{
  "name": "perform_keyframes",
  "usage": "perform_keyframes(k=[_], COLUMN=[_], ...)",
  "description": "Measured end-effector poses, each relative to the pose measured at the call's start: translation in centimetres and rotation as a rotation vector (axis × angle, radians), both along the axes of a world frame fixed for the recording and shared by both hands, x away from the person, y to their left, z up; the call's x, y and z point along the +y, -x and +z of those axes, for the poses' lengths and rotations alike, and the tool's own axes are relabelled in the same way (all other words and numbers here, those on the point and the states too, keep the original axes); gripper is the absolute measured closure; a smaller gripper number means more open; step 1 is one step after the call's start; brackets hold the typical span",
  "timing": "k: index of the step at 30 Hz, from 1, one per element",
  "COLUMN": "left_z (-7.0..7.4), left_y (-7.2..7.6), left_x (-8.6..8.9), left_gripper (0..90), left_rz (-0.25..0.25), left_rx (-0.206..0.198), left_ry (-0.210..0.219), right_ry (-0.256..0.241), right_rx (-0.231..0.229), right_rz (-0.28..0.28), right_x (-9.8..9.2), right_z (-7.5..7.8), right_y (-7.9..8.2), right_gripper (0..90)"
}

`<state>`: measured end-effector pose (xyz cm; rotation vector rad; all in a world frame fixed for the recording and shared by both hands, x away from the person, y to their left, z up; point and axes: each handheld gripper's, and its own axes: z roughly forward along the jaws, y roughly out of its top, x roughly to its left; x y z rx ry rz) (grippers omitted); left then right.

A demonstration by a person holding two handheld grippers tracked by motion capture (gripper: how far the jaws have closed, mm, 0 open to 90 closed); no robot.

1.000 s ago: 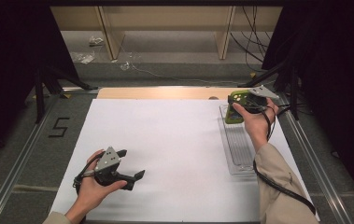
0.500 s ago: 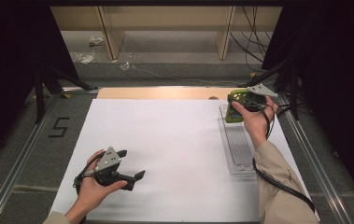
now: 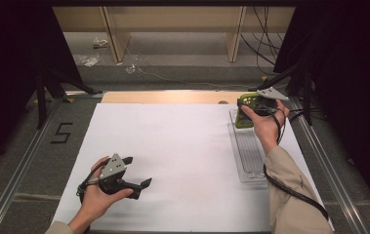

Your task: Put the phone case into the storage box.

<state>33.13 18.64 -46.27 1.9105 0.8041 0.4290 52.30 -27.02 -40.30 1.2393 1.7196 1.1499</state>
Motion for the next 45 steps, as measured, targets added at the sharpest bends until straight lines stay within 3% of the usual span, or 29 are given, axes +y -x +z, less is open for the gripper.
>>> perform_keyframes(k=[45], left_z=[0.0], left_y=[0.0], left_x=[0.0], left_gripper=[0.0], left_rz=[0.0], left_rx=[0.0], left_ry=[0.0], right_ry=[0.013], right_rx=[0.042], right_rz=[-0.02], right_x=[0.4], right_z=[-0.5], right_y=[-2.1], right_gripper=[16.5])
